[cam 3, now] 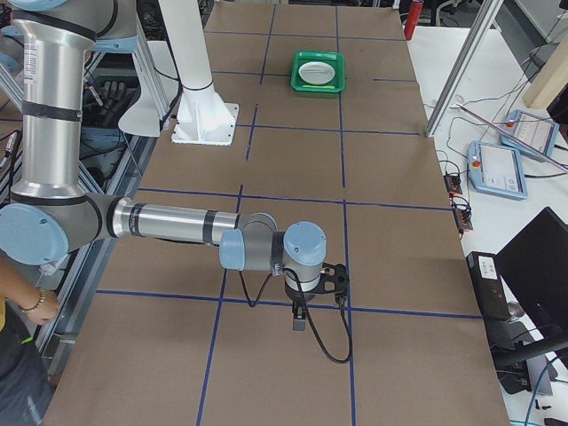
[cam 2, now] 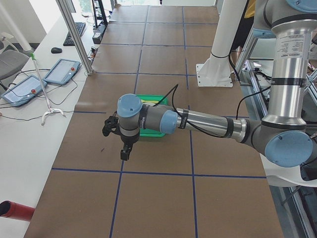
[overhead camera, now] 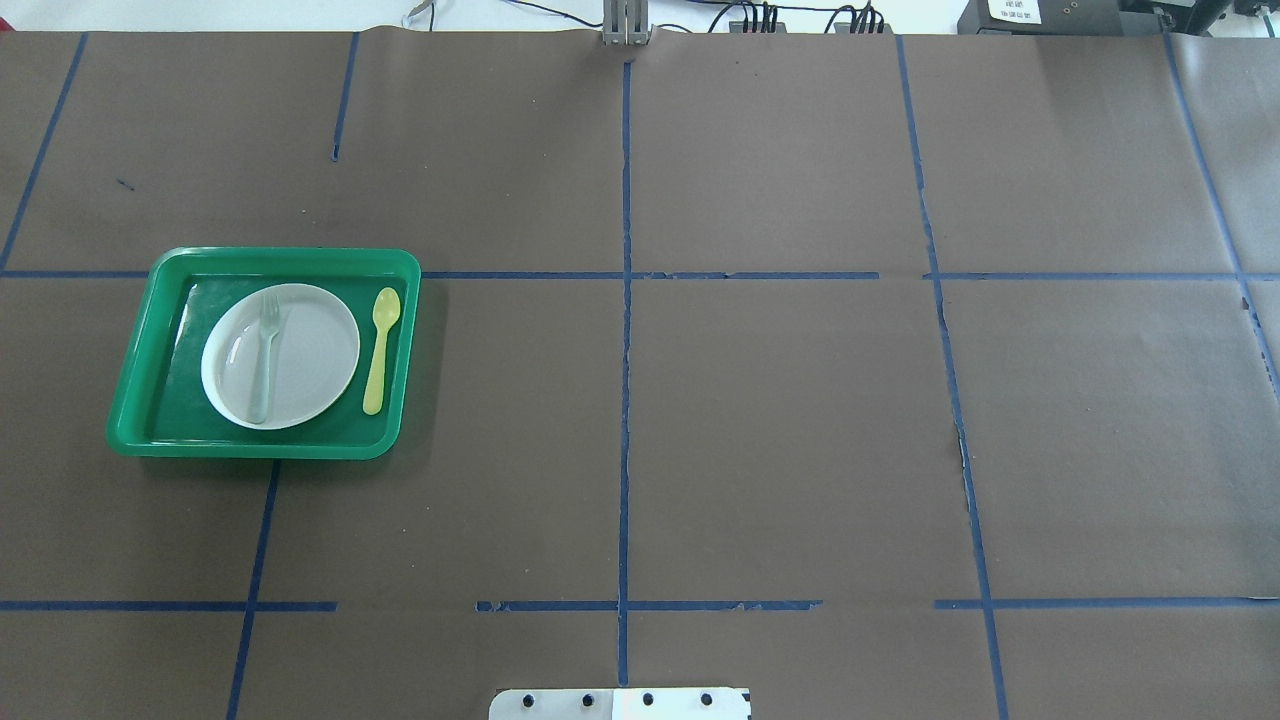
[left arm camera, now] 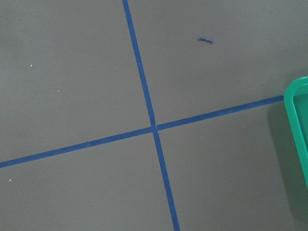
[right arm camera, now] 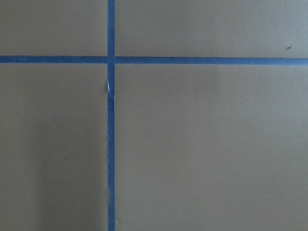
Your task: Place fork
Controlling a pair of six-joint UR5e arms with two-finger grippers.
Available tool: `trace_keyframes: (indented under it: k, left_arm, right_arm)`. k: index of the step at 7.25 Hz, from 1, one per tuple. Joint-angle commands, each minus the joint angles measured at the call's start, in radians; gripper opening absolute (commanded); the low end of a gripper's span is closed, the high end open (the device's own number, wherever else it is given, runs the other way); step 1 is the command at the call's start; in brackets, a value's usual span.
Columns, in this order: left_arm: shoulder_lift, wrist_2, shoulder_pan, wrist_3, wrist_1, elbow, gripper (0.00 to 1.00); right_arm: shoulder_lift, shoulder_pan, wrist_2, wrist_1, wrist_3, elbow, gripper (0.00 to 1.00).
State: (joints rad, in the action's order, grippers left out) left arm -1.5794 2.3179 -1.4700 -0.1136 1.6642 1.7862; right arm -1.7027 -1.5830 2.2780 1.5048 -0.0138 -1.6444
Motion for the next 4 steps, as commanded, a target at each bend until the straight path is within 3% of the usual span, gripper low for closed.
trace_keyframes:
  k: [1,2,4]
  left_arm:
    - [-0.010,-0.008,0.217,-0.382,0.224,0.022,1.00]
    - [-0.039,-0.029,0.311,-0.514,0.294,0.012,1.00]
    - [-0.126,-0.185,0.501,-0.720,0.299,-0.022,1.00]
  right_arm:
    - [0.000,0.000,0.000,0.000,0.002,0.000,1.00]
    - [0.000,0.000,0.000,0.000,0.000,0.000,1.00]
    - [0.000,0.000,0.000,0.000,0.000,0.000,1.00]
